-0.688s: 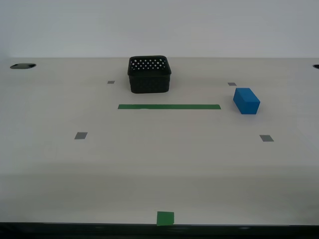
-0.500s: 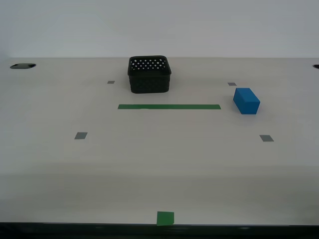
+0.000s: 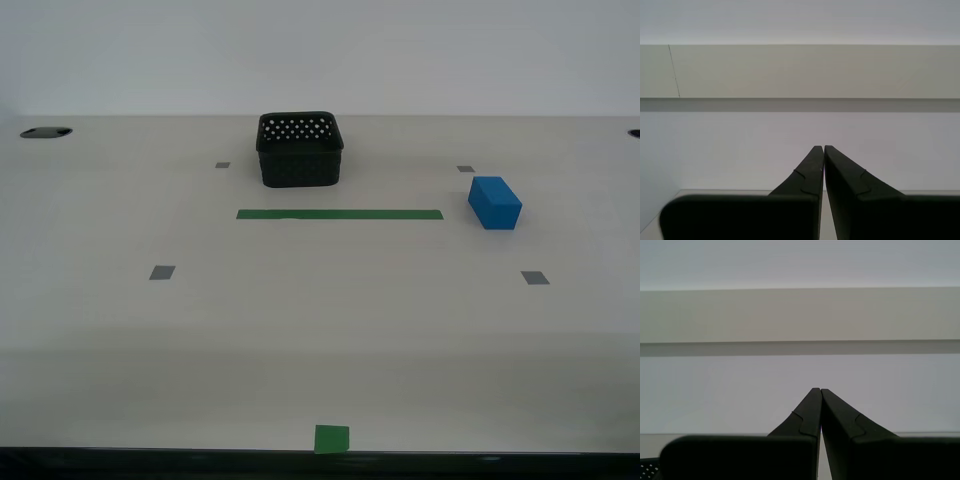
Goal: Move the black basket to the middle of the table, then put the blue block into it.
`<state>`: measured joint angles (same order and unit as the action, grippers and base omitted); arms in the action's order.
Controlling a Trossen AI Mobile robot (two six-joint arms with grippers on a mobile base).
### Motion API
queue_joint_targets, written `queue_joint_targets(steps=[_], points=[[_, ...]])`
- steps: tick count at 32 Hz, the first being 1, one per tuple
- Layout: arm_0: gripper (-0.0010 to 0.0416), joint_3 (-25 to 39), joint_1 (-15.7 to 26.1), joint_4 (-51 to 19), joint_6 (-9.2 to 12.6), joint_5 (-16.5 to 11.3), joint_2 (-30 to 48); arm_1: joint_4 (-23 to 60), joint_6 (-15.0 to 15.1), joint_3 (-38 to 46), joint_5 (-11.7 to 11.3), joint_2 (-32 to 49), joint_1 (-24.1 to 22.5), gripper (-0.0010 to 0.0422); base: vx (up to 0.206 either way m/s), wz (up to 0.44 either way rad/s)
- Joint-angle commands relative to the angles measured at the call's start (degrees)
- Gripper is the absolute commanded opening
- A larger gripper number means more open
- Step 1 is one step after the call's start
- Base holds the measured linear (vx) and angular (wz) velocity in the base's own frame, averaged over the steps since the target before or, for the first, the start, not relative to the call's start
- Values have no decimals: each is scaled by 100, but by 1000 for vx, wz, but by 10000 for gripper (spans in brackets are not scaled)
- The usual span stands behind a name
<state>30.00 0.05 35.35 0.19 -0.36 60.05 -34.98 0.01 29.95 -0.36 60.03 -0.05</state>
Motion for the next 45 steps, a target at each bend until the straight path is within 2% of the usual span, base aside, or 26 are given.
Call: queue_joint_targets(steps=[1, 23, 25, 29, 31, 32, 34, 38, 40, 45], points=[[0, 4, 0, 15, -2, 2, 0, -26, 7, 4, -4, 0, 2, 0, 0, 0], [0, 72, 0, 44, 26, 2, 0, -59, 4, 66, -4, 0, 4, 0, 0, 0], [1, 210, 0, -50, 26, 2, 0, -24, -4, 131, -4, 0, 2, 0, 0, 0], [0, 719, 2, -824, 26, 2, 0, 254, -284, 402, -4, 0, -2, 0, 0, 0], [1, 1093, 2, -1541, 20, 2, 0, 1075, -402, 802, -4, 2, -4, 0, 0, 0], [0, 1388, 2, -2103, 20, 2, 0, 1912, -409, 1202, -4, 28, -7, 0, 0, 0], [1, 1779, 4, -2771, 20, 2, 9, 3016, -409, 1825, -2, 179, -9, 0, 0, 0], [1, 2465, 11, -3803, 24, 2, 85, 4682, -409, 3010, 2, 634, -70, 0, 0, 0], [0, 2767, 13, -4223, 26, 2, 162, 5340, -409, 3595, 7, 949, -144, 0, 0, 0], [0, 3235, 17, -5040, 33, 2, 356, 6481, -400, 4861, 262, 1915, -424, 0, 0, 0]])
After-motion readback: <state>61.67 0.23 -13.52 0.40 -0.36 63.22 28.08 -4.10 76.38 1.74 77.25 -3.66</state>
